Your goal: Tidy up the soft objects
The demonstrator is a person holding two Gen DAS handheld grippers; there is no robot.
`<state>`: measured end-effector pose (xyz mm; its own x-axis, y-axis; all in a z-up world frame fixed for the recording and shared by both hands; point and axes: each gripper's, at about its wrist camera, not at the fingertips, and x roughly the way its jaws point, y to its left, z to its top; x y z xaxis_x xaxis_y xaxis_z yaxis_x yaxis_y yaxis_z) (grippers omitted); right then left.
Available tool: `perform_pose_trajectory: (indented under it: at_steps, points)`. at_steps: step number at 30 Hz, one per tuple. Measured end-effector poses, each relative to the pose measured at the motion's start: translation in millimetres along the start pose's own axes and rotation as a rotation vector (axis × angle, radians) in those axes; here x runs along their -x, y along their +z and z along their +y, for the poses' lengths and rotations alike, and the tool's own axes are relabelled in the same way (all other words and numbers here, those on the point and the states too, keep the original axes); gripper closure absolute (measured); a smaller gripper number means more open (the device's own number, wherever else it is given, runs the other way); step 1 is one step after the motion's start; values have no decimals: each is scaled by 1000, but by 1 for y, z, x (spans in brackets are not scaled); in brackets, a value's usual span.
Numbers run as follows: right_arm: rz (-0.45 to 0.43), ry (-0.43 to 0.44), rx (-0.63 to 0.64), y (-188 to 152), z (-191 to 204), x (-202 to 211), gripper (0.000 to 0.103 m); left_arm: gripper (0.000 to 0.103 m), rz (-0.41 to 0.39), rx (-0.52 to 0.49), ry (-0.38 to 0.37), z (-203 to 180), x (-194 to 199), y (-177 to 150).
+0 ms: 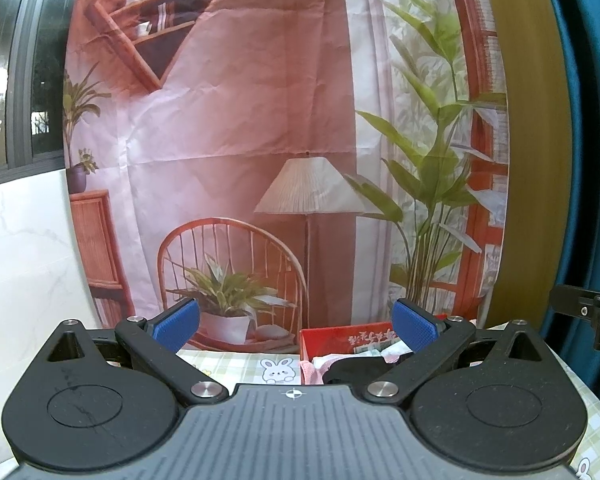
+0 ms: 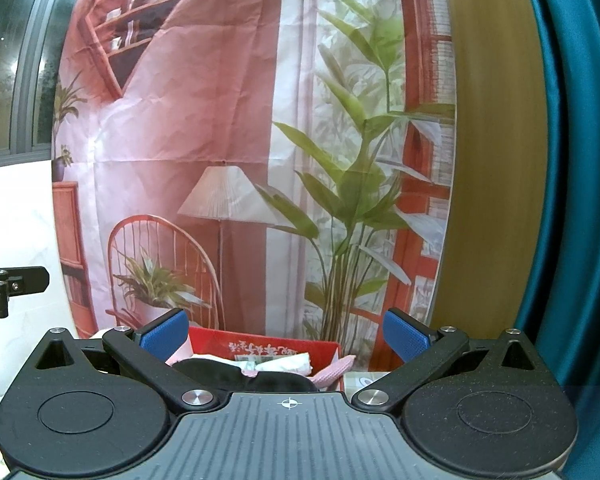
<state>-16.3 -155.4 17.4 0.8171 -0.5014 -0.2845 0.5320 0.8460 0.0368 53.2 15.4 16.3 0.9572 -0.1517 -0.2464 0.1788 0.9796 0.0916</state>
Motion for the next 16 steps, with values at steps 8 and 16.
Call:
perform_pose_trajectory:
  at_steps: [8, 16]
  points:
    - [11, 0, 0, -4, 0, -3, 0, 0, 16, 11, 4, 2, -4, -1]
    - [14, 2, 2, -4, -1, -5, 0, 0, 20, 10, -1, 0, -4, -3]
